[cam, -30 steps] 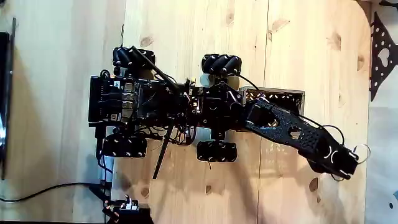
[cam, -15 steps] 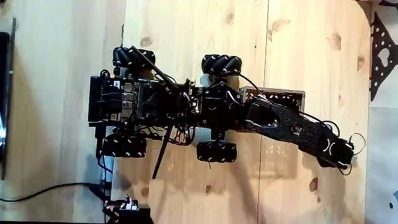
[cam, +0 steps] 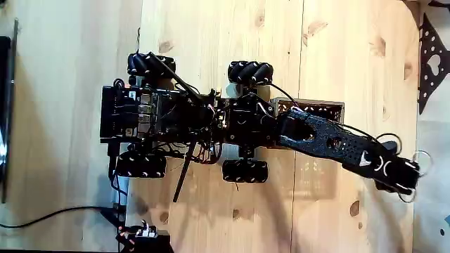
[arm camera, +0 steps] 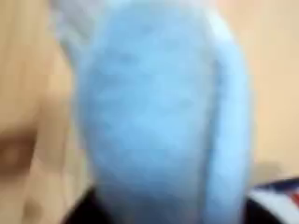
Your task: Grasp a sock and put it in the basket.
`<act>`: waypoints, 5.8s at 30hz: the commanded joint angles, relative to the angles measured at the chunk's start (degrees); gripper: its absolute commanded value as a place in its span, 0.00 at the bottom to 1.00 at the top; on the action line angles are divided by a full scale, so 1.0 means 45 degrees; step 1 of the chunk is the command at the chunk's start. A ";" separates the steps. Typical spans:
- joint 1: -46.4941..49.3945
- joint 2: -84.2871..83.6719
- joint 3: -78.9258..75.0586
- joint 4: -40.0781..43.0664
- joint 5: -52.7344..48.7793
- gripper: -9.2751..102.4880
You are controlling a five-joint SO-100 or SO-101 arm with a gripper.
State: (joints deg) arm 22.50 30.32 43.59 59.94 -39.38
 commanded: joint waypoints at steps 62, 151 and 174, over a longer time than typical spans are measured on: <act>-0.4043 2.5996 1.1641 1.0664 1.0234 0.09; -0.2832 3.4590 2.8047 -0.1289 0.6621 0.09; -0.2793 3.4590 2.8047 0.4473 0.8281 0.09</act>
State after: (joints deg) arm 8.88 185.71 169.89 72.25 -3.43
